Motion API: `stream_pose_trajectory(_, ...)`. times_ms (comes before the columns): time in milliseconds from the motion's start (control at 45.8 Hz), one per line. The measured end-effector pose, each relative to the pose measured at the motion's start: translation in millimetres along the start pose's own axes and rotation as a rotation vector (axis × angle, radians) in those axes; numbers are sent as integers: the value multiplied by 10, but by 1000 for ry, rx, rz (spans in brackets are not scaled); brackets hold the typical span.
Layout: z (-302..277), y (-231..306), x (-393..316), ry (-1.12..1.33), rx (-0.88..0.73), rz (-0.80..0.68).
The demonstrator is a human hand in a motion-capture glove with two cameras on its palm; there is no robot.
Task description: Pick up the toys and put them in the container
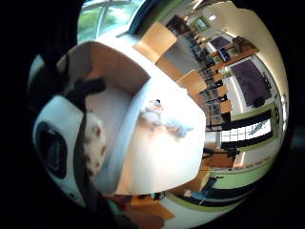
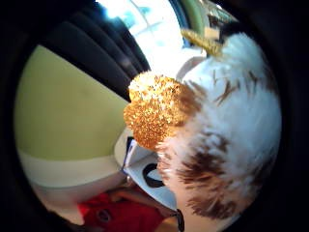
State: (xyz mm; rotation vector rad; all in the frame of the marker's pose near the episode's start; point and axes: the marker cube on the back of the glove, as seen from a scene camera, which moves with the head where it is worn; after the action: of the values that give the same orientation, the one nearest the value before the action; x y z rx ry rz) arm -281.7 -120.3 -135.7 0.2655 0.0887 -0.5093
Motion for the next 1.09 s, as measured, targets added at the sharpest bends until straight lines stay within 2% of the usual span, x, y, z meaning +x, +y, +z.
stream_pose_trajectory(87, 33, 71, 130, -18, -56, -7)
stream_pose_trajectory(175, 1, 166, 380, -37, -12, 25)
stream_pose_trajectory(284, 44, 354, 1047, -4, 26, 128)
stream_pose_trajectory(589, 775, 1114, 2725, 50, -160, 339)
stream_pose_trajectory(720, 1086, 1236, 3118, 30, -220, 542)
stream_pose_trajectory(829, 1421, 1446, 3469, 128, -328, 449)
stream_pose_trajectory(1091, 2060, 1335, 3654, 150, -341, 498)
